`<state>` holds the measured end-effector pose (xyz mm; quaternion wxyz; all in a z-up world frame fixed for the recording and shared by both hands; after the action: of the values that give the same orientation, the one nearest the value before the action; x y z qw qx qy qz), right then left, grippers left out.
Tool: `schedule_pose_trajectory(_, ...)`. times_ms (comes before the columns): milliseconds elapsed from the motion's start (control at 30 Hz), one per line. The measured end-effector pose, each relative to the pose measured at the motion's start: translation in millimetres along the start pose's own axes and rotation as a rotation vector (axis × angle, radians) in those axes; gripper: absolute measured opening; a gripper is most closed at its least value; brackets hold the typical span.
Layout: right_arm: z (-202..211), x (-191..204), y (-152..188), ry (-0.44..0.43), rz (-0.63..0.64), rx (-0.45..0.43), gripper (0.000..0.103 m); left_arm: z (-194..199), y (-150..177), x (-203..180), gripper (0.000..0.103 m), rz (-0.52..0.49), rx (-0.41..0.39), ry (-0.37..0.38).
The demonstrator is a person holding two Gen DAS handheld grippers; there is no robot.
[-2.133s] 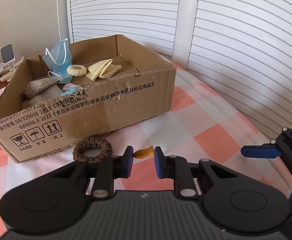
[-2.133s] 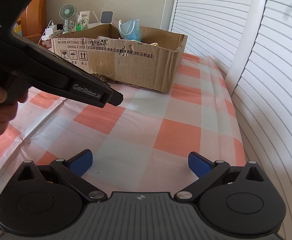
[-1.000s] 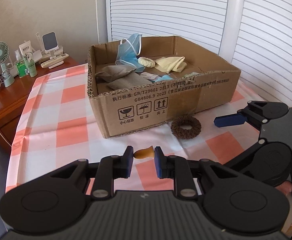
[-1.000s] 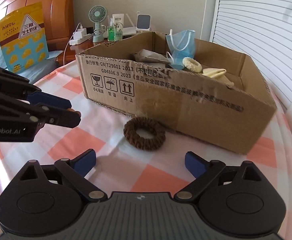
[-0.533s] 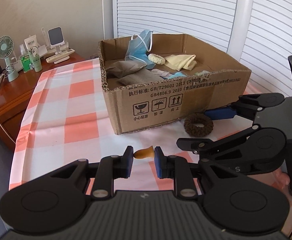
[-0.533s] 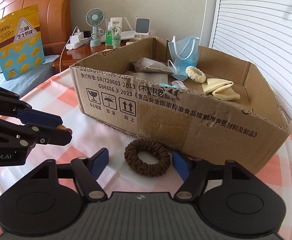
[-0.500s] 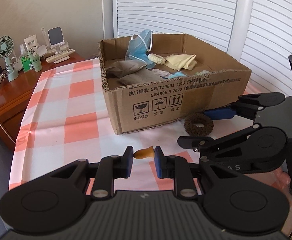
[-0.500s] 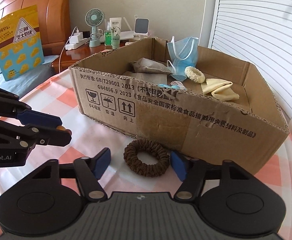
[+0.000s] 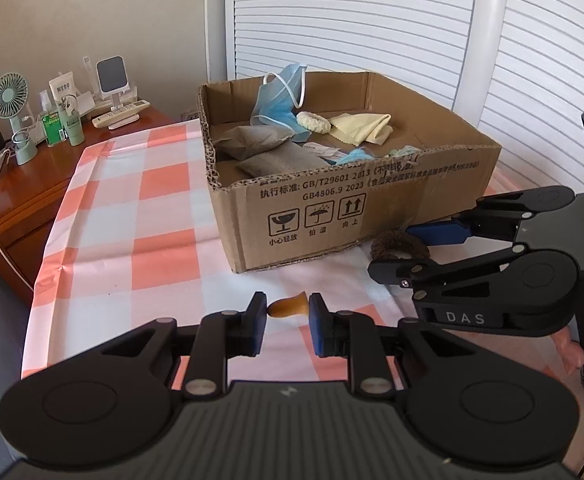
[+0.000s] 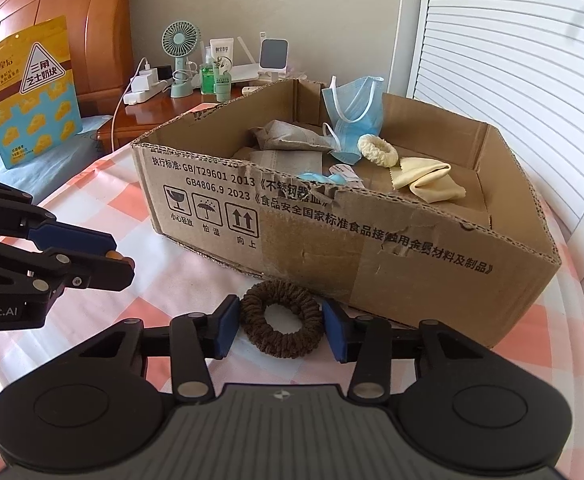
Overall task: Organize soft objects
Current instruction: 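Carry the earplug into the box and open the left gripper while the right lifts the hair tie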
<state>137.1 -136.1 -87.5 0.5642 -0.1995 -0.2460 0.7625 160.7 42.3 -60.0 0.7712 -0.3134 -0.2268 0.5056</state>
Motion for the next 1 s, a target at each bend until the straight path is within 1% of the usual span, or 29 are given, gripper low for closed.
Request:
schedule_pose_trajectory(167, 14, 1, 1, 0.006, 0.029, -0.010, 0.050, 6, -3, 1, 0.021, -0.007, -0.009, 0.000)
schedule_pose_trajectory(333, 41, 1, 0, 0.005, 0.078, -0.036, 0.050, 18, -12, 2, 0.021, -0.015, -0.028, 0.002)
schedule_pose_trajectory(433, 61, 0, -4, 0.003, 0.103, -0.067, 0.050, 27, -25, 2, 0.021, -0.032, -0.055, 0.005)
schedule_pose_trajectory(600, 86, -4, -17, -0.008, 0.111, -0.121, 0.050, 35, -56, 0, 0.021, -0.077, -0.126, 0.004)
schedule_pose_trajectory(800, 96, -11, -30, 0.002, 0.102, -0.163, 0.050, 12, -98, -5, 0.021, -0.119, -0.174, -0.002)
schedule_pose_trajectory(900, 93, -16, -35, 0.019, 0.097, -0.166, 0.050, -9, -120, -7, 0.021, -0.114, -0.176, 0.023)
schedule_pose_trajectory(933, 92, -18, -36, 0.025, 0.096, -0.167, 0.050, -15, -126, -8, 0.023, -0.116, -0.179, 0.029)
schedule_pose_trajectory(967, 91, -20, -37, 0.029, 0.092, -0.166, 0.050, -21, -132, -10, 0.027, -0.120, -0.188, 0.027)
schedule_pose_trajectory(1000, 90, -23, -38, 0.033, 0.086, -0.164, 0.050, -26, -135, -12, 0.035, -0.118, -0.201, 0.022)
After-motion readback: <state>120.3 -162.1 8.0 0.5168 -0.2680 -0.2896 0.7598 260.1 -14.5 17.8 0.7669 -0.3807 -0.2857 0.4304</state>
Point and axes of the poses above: each gripper's, at about its wrist camera, not at the fingertips, and z roughly against the way its jaws point, x to its left, y to its underside, the point moved 1 cm from there along -z, roughly the way its jaws point, and after that the axes turned 5 degrees about -z, right-handed, at the moved point
